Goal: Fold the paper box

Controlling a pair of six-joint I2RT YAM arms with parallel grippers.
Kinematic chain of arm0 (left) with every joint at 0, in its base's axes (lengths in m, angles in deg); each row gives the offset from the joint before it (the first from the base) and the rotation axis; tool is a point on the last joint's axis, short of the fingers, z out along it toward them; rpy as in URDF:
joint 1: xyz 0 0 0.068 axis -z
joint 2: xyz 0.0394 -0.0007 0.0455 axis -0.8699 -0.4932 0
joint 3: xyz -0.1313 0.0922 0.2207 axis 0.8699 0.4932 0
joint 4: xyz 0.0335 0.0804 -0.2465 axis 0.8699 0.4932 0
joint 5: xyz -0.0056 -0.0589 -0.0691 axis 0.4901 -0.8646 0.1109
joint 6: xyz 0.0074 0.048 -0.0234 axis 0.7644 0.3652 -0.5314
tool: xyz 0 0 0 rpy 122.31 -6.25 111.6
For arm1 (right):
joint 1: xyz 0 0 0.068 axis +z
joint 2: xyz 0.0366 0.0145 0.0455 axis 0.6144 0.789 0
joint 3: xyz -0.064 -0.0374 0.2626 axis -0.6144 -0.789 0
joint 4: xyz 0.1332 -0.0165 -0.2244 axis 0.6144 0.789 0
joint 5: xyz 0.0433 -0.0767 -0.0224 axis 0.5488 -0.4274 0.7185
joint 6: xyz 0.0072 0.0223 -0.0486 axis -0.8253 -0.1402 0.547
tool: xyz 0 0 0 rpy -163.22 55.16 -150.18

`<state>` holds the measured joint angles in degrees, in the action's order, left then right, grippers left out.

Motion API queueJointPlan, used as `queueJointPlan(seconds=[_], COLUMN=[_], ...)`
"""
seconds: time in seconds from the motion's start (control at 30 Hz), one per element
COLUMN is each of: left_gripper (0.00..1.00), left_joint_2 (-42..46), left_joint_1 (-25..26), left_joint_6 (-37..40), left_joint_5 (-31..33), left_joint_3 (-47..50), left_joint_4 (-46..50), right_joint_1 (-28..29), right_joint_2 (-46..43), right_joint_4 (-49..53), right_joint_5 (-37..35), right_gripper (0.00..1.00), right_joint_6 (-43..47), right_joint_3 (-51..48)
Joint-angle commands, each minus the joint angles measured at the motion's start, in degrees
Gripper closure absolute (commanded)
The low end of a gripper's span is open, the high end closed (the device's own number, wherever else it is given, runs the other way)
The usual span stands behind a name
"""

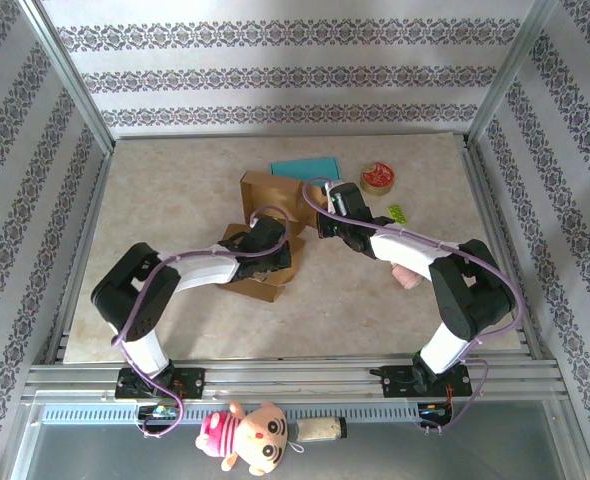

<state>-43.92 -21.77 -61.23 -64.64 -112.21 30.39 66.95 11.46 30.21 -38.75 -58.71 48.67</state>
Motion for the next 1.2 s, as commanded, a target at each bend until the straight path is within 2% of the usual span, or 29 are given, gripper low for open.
queueJointPlan(seconds=[0.0,0.2,0.43,0.5,0.63,0.7,0.77,0.97,1.17], left_gripper=[1.00,1.00,1.00,1.00,1.00,1.00,0.91,0.81,0.74], left_joint_2=[-4.13,-8.53,-9.52,-9.53,-8.13,-6.27,-3.49,5.93,12.61], left_joint_1=[0.52,0.52,0.48,0.44,0.35,0.35,0.13,-1.14,-1.15], left_joint_6=[0.99,1.78,1.78,1.78,1.74,1.38,0.94,-2.53,-1.39], left_joint_5=[-5.28,-5.39,-4.94,-4.69,-4.78,-4.30,-2.94,-0.41,4.31], left_joint_3=[-1.28,-1.38,-0.99,-1.13,-1.47,-0.68,0.79,6.96,9.11], left_joint_4=[-3.33,-3.27,-4.46,-4.60,-4.84,-5.50,-6.52,-11.13,-3.18], right_joint_1=[0.80,1.63,3.33,4.53,7.71,8.26,8.49,10.14,10.35], right_joint_2=[1.67,2.67,3.88,4.41,4.88,4.99,5.06,5.98,5.69], right_joint_4=[0.76,4.31,5.71,5.40,1.85,-0.34,-3.08,-5.47,-4.94], right_joint_5=[1.51,4.18,4.62,2.60,-7.03,-9.68,-10.60,-13.56,-12.60], right_gripper=[0.88,0.90,0.91,0.91,0.91,0.91,0.91,0.94,0.93], right_joint_6=[-1.52,-4.54,-15.07,-15.44,-12.89,-12.17,-12.68,-12.88,-12.36], right_joint_3=[2.56,5.47,6.13,5.18,0.65,-1.68,-3.98,-7.14,-5.74])
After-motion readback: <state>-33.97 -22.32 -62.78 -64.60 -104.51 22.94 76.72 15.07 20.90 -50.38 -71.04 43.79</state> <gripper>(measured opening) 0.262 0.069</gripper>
